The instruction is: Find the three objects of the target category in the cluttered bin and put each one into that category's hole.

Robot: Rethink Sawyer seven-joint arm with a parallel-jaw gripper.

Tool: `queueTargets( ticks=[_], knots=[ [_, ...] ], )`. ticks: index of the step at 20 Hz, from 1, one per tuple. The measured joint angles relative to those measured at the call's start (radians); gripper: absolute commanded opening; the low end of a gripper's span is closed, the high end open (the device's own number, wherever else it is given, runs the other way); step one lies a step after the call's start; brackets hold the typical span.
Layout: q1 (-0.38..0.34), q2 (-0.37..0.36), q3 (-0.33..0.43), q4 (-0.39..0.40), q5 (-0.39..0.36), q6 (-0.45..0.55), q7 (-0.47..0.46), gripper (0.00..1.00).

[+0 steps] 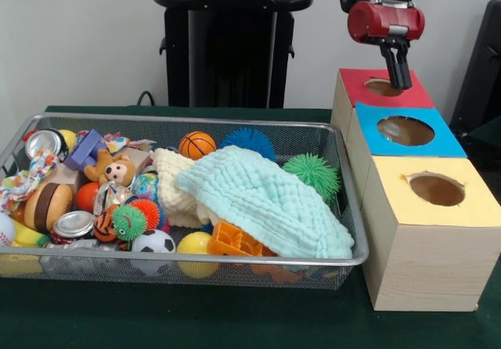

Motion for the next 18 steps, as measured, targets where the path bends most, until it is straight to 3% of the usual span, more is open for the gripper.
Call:
queueTargets(
  ticks=[4,12,17,18],
  knots=[
    [-0.067,-0.070,0.044,0.001,-0.075,0.016,0.000,0.00],
    [-0.121,-0.153,0.086,0.004,-0.121,0.053,0.000,0.00],
    [-0.184,-0.203,0.155,0.027,-0.171,0.107,0.000,0.00],
    [-0.225,-0.225,0.195,0.039,-0.196,0.143,0.000,0.00]
  ],
)
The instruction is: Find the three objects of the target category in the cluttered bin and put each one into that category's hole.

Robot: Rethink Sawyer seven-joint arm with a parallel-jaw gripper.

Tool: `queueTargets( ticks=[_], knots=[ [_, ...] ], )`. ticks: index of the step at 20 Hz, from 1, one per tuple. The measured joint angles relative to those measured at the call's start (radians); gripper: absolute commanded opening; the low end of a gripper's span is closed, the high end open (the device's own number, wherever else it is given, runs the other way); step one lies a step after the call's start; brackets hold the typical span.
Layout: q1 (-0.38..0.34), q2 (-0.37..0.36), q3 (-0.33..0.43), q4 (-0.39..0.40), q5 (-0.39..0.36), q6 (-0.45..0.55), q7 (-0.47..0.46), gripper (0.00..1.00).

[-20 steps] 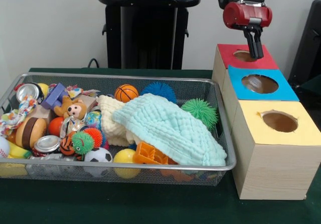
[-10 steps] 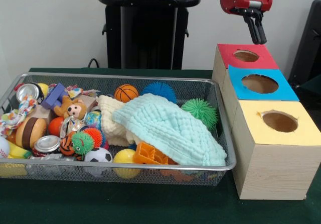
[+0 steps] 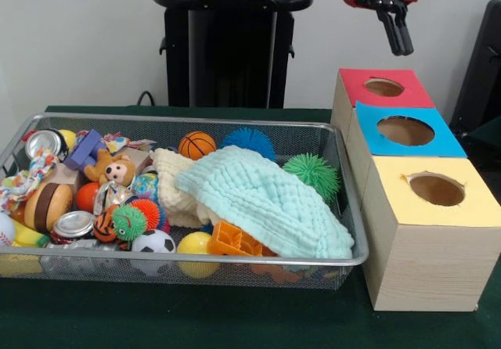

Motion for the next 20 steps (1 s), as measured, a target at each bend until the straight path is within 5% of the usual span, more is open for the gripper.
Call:
queueTargets(
  ticks=[10,20],
  knots=[
    [-0.252,-0.083,0.183,0.114,-0.025,0.211,0.000,0.00],
    [-0.241,-0.074,0.186,0.173,-0.025,0.244,0.000,0.00]
  ],
)
